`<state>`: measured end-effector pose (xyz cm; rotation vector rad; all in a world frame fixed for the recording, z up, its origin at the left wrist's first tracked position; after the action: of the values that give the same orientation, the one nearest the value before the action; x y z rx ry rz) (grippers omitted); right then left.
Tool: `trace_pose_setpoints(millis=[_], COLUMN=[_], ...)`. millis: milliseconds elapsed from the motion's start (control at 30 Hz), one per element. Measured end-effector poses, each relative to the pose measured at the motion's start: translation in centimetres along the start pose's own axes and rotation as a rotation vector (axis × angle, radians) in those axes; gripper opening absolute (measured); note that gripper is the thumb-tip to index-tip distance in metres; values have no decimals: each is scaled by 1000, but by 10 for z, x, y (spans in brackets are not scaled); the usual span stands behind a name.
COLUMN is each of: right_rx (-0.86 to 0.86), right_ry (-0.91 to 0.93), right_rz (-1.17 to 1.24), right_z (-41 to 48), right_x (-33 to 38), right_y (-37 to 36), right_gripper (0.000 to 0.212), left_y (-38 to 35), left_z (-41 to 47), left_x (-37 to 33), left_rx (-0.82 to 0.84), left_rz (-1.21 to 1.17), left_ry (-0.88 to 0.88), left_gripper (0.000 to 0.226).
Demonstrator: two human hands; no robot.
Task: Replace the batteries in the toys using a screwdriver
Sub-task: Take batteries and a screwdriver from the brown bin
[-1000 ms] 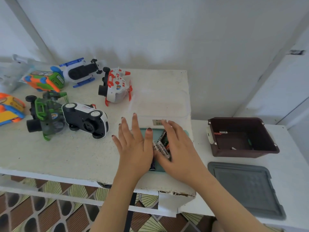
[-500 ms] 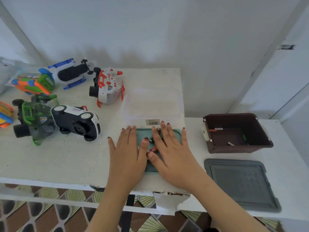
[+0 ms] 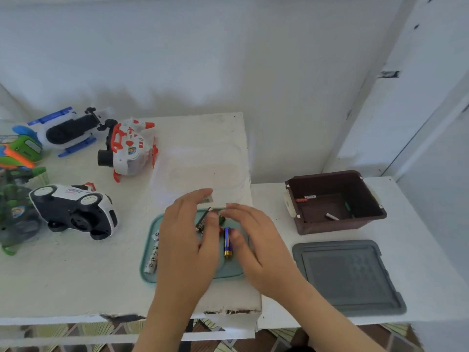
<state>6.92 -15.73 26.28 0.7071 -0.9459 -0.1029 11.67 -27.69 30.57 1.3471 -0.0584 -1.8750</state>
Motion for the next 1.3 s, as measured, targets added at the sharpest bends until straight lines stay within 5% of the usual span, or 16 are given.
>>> trace_pose_setpoints(millis=[200, 533, 800, 1200, 1300], right_rx=[-218, -103, 222, 787, 876], right_ry=[-66, -530, -812, -900, -872], right_rz=[23, -161, -236, -406, -482], right_z=[-10, -22, -12, -5, 3], right_x=[-45, -248, -415, -534, -542], right_y=[58, 132, 160, 87, 74], right_gripper=[27, 29, 29, 13, 23], left_y=[-78, -269, -394, -505, -519], left_z=[0, 27, 54, 35, 27], left_x=[-66, -55, 60, 137, 151], left_rx=[192, 501, 646, 1056, 1111], left_rz=[-140, 15, 202, 705, 783], left_ry=[-63, 145, 541, 560, 577], left_gripper=[34, 34, 37, 24, 27])
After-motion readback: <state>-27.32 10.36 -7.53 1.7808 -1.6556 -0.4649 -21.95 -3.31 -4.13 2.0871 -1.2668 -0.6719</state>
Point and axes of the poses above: each hand's wrist, its own z-axis towards the middle knuckle, its own y-axis out of the back of the hand, x = y × z, the point moved 6 cm from there along z, towards the middle knuckle, and after that the axes turned 4 degrees about -z, right-handed, at the moved point
